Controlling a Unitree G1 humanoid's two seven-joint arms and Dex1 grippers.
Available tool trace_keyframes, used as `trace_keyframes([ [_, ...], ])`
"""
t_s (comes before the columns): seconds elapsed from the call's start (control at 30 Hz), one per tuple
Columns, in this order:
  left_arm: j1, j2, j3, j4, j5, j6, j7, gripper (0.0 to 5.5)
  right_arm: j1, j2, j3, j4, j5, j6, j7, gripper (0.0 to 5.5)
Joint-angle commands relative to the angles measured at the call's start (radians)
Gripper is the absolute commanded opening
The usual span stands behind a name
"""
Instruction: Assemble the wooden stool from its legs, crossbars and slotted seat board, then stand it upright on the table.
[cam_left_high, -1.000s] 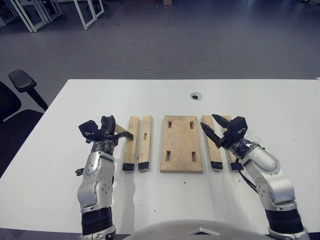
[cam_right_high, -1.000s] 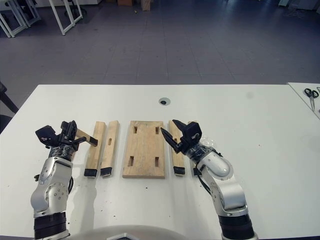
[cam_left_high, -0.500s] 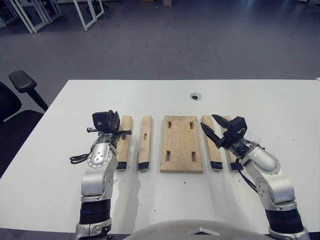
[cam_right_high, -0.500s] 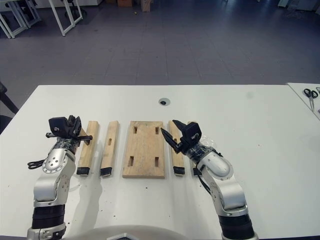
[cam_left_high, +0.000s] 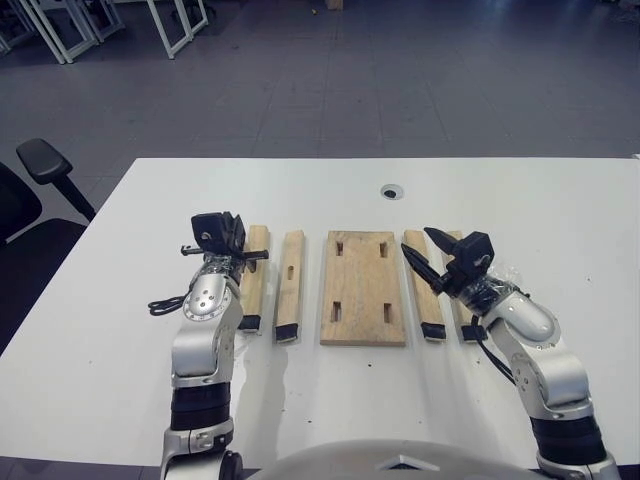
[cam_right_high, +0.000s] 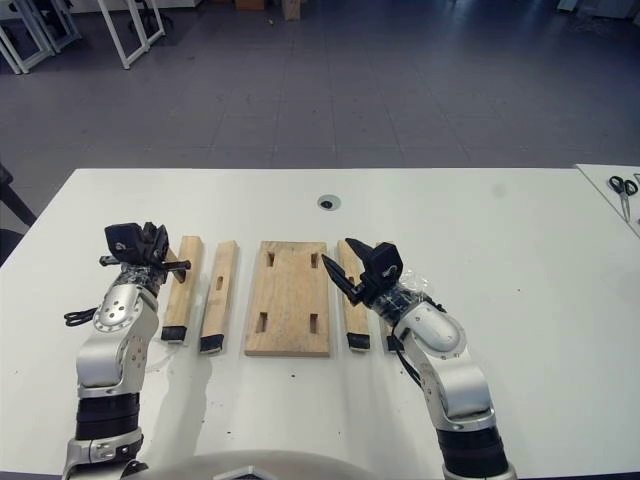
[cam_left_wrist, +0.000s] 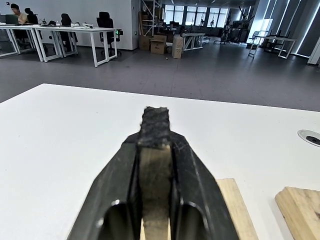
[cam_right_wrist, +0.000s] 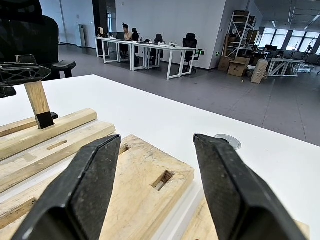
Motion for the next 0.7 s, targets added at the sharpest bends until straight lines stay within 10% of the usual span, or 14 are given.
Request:
trace_keyframes([
  [0.03, -0.052, 0.005, -0.006, -0.069, -0.015, 0.035, -0.024, 1.15, -0.013, 0.002, 0.0, 0.005, -0.007, -0.001, -0.005, 2.67],
  [0.27, -0.314, 0.097, 0.109, -0.232, -0.1, 0.207, -0.017, 1.53, -0.011, 0.007, 0.001, 0.011, -0.012, -0.01, -0.011, 2.67],
  [0.47, -0.689, 0.16, 0.14, 0.084, -0.128, 0.161, -0.063, 1.53, -0.027, 0.018, 0.012, 0.028, -0.021, -0.022, -0.017, 2.67],
  [0.7, -0.467, 0.101, 0.111, 0.319, -0.096, 0.106, -0.094, 1.53, -0.04, 0.028, 0.013, 0.045, -0.029, -0.033, -0.022, 2.67],
])
